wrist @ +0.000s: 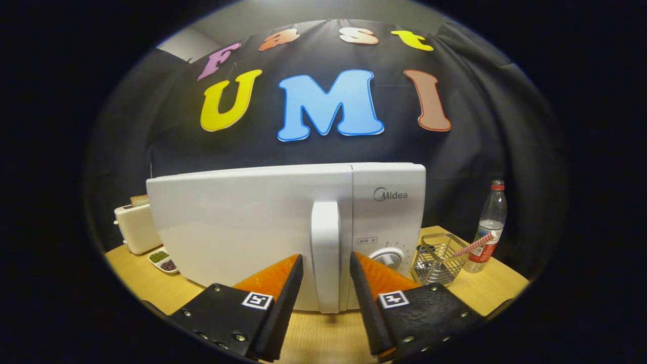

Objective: Open the microwave, put the food inside, and close the microwave door.

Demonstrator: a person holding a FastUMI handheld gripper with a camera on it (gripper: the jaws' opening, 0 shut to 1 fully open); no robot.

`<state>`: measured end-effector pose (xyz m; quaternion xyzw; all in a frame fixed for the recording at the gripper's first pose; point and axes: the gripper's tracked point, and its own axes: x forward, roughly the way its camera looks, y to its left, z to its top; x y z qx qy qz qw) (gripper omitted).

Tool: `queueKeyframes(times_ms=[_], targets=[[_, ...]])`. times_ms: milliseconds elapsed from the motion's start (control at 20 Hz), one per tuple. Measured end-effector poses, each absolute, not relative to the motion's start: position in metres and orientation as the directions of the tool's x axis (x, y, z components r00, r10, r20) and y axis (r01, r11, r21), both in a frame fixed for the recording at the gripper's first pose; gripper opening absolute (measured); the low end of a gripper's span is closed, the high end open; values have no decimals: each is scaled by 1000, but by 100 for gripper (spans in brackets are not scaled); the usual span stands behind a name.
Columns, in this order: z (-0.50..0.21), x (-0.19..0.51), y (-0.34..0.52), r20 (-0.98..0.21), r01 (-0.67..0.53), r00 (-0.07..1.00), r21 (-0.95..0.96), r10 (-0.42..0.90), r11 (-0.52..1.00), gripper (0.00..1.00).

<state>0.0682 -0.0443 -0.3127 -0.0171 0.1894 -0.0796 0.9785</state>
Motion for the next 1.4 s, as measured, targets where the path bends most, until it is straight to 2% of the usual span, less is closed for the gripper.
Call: queueKeyframes(times_ms=[100,150,200,250,300,350,400,600,750,1150,1300,1400], targets=[[-314,70,-38,-362,119,923,-66,-135,991,46],[-316,73,-43,-367,125,919,-68,-141,990,44],[-313,73,-41,-378,138,913,-72,-155,988,30],[-313,71,-39,-382,142,910,-72,-159,987,29],[-315,70,-40,-387,147,908,-69,-162,987,22],[-318,70,-40,-392,155,904,-69,-170,985,22],[-316,69,-39,-387,157,904,-89,-180,983,14],[-312,54,-33,-386,174,899,-116,-206,978,14],[-305,23,-20,-392,142,900,-145,-188,979,14],[-279,-80,69,-456,-128,882,11,119,992,13],[-270,-110,111,-416,-204,886,42,203,978,13],[-267,-124,135,-372,-212,902,63,220,975,13]])
